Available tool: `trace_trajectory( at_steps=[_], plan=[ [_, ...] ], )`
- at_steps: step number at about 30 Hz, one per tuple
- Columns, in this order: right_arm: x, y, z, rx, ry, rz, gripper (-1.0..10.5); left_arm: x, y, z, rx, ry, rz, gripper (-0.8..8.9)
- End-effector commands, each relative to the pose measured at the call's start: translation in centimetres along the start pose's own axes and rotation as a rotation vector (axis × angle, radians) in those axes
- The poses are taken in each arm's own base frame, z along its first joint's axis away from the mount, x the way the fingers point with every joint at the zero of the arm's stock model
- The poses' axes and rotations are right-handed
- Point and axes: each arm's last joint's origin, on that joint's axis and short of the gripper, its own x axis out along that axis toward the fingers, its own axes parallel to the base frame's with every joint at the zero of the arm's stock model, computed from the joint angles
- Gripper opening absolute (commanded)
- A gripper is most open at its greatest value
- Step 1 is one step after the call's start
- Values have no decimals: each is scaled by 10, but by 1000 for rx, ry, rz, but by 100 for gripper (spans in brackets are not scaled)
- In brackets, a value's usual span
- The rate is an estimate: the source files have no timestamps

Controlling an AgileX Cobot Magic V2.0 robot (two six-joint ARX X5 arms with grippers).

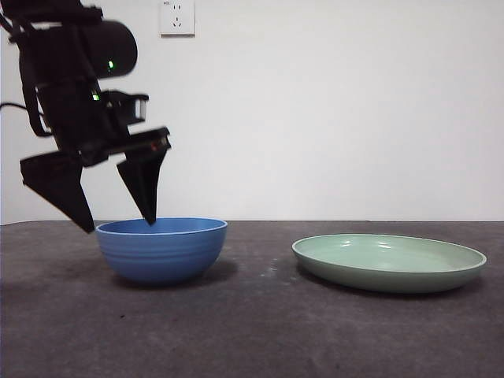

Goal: Pick up the blue bowl, put it on the green plate, put it on desk

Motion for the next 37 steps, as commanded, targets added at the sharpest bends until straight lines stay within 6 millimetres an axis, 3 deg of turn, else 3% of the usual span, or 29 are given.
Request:
trace_trajectory(
  at_steps=[1,6,12,20,23,37],
  plan=[
    [-3,2,4,-4,-20,3,363,8,-1,6,12,0,1,452],
    [-3,2,4,-5,-20,3,363,14,-1,5,0,16,3,345],
    [-3,2,4,-5,-20,3,363,15,0,5,-2,24,3,113],
    [-3,2,4,-5,-20,3,363,15,0,5,-29,25,4,102],
    [-3,2,4,-4,-20,3,363,15,0,5,-29,26,4,13],
    [-3,2,4,-4,-20,3,363,10,-1,6,-71,1,1,10]
  ],
)
